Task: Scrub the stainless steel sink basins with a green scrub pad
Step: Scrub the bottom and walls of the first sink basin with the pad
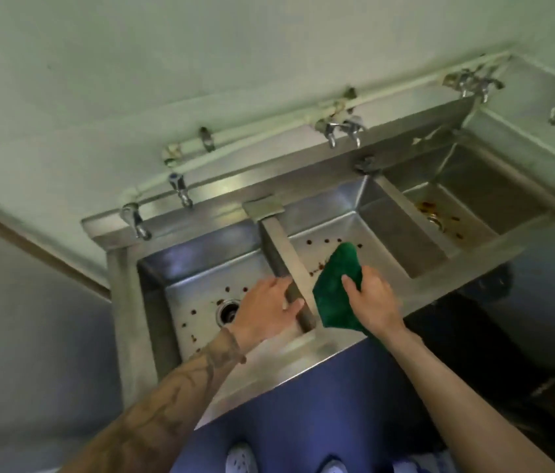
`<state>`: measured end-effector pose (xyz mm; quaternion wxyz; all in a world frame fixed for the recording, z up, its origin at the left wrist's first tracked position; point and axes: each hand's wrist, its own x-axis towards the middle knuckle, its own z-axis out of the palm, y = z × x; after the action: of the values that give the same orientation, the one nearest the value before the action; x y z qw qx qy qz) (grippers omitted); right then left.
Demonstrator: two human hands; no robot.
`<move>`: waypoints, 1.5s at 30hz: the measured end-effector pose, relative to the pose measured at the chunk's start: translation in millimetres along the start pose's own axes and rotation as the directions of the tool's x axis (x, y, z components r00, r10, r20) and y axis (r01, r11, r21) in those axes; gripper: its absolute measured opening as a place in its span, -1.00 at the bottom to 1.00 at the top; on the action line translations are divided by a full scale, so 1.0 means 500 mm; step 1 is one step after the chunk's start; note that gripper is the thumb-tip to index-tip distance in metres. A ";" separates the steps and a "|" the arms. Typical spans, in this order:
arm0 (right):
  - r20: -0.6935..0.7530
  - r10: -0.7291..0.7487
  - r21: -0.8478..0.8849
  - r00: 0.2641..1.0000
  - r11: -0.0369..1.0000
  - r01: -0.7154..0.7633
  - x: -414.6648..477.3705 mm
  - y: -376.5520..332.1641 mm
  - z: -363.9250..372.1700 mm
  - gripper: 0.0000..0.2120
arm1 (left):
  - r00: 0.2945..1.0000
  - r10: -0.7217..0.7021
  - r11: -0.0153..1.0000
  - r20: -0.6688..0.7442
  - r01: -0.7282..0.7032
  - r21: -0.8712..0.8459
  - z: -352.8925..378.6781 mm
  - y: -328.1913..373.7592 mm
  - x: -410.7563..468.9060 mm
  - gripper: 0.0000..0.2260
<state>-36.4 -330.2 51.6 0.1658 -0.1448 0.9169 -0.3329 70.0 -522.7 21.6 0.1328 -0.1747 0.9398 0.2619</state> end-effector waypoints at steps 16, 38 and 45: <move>0.343 -0.199 0.001 0.918 0.977 0.211 0.157 -0.241 0.486 -0.81 | 0.896 -0.427 0.902 -0.121 0.413 -0.127 -0.036 -0.528 -0.079 -0.44; 0.461 -0.033 -0.030 0.887 0.998 0.053 0.440 -0.162 1.088 -0.65 | 0.790 -0.320 0.832 -0.523 0.498 0.244 0.168 -0.779 0.069 -0.40; 0.277 -0.424 -0.210 0.862 0.849 0.485 0.411 -0.132 1.135 -0.41 | 0.803 -0.304 0.816 -0.513 0.497 0.295 0.167 -0.779 0.066 -0.40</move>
<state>15.6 -775.3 -358.2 0.1605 -0.4162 0.8687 -0.2155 208.4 -798.6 -232.3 0.0026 -0.3964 0.9177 -0.0258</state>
